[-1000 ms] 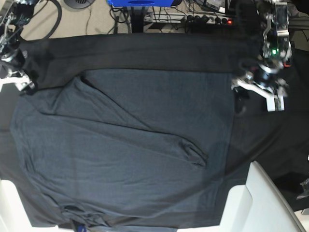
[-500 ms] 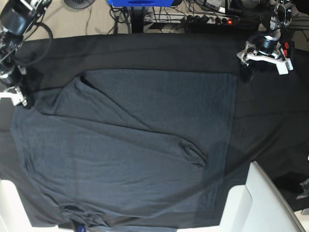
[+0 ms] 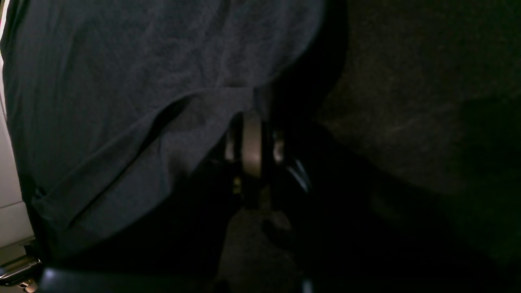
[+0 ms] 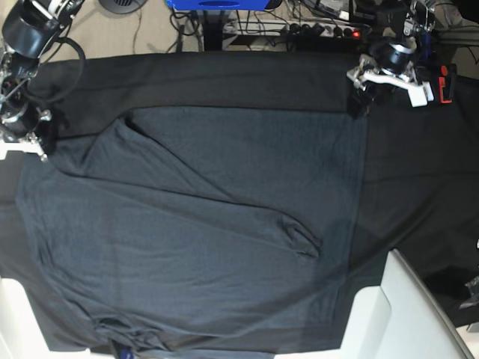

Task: Fold the T-shirt properly
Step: 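Grasp the shirt edge with the left gripper, right gripper holding its corner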

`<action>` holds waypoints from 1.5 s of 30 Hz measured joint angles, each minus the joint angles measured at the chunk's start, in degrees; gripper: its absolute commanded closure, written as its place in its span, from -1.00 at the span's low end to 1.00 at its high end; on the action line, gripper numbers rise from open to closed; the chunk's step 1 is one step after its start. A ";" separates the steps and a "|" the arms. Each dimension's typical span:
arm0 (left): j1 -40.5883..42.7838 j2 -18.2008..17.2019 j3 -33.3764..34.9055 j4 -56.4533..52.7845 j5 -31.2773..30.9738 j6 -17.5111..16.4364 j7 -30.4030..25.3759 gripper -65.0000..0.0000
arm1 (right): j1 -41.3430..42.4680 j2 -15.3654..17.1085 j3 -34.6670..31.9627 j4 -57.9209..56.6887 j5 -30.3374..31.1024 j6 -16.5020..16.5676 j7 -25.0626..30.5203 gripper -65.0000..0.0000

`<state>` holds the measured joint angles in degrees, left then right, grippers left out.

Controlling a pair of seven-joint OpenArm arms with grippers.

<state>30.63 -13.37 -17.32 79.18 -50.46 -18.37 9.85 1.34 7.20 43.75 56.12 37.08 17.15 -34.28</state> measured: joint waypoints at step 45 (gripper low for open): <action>-7.69 5.20 -4.24 -8.33 -1.42 -2.45 2.64 -0.56 | 0.66 0.37 0.02 -4.37 1.95 1.38 1.36 0.96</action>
<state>22.94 -8.16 -21.56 70.85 -51.88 -20.82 12.49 2.00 7.57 43.77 51.75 39.03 18.52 -32.93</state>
